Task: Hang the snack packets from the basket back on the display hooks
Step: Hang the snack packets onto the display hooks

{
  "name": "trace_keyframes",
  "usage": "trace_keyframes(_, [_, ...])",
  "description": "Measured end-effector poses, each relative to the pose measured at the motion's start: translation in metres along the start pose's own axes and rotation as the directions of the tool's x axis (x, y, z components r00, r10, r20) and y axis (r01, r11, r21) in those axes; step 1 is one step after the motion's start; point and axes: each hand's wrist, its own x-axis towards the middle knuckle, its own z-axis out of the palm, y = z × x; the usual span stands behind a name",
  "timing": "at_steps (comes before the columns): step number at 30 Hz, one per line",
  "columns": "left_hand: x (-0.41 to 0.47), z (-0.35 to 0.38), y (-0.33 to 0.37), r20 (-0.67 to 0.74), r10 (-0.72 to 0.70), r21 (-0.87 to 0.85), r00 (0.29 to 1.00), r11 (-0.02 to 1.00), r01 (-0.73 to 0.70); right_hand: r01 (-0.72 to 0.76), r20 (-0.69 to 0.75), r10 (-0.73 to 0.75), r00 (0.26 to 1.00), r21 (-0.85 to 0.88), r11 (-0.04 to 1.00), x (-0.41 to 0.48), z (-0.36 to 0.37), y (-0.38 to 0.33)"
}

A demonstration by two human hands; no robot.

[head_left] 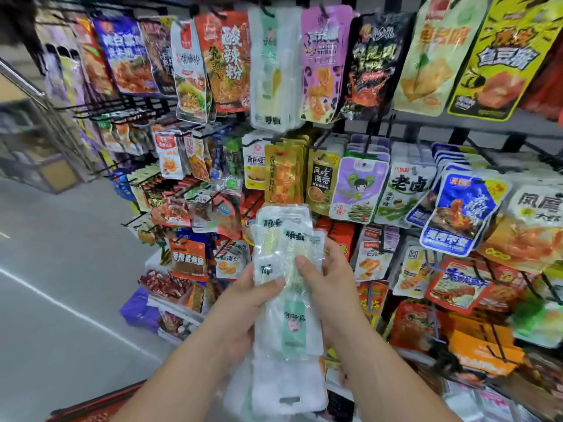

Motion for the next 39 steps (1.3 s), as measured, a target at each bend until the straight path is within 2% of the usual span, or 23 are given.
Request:
trace_keyframes(3, [0.015, -0.005, 0.005, -0.021, -0.002, -0.028, 1.0, 1.0, 0.002, 0.017, 0.003, -0.017, 1.0, -0.026, 1.0, 0.014, 0.006, -0.002])
trace_keyframes(9, [0.045, -0.027, 0.026, 0.07, 0.009, -0.098, 0.998, 0.995, -0.003, 0.076, -0.039, -0.077, 0.996, -0.026, 0.997, 0.033, 0.037, -0.014])
trace_keyframes(14, [0.067, -0.058, 0.057, 0.158, 0.028, -0.096, 0.987, 0.995, -0.013, 0.119, -0.188, -0.138, 0.972, -0.112, 0.987, 0.054, 0.078, -0.018])
trace_keyframes(16, [0.074, -0.069, 0.068, 0.225, 0.018, -0.115, 0.974, 0.993, 0.008, 0.128, -0.232, -0.157, 0.96, -0.134, 0.983, 0.061, 0.093, -0.016])
trace_keyframes(21, [0.092, -0.099, 0.086, 0.292, -0.006, -0.129, 0.956, 0.991, 0.046, 0.146, -0.314, -0.221, 0.923, -0.244, 0.959, 0.066, 0.123, -0.013])
trace_keyframes(26, [0.106, -0.117, 0.095, 0.344, -0.051, -0.148, 0.937, 0.983, 0.108, 0.174, -0.321, -0.336, 0.885, -0.441, 0.88, 0.073, 0.139, -0.01])
trace_keyframes(34, [0.115, -0.137, 0.11, 0.368, -0.016, -0.183, 0.93, 0.979, 0.089, 0.213, -0.381, -0.436, 0.816, -0.503, 0.838, 0.087, 0.157, 0.001])
trace_keyframes(39, [0.115, -0.144, 0.114, 0.387, -0.025, -0.226, 0.922, 0.967, 0.121, 0.212, -0.348, -0.501, 0.792, -0.613, 0.761, 0.091, 0.159, -0.005])
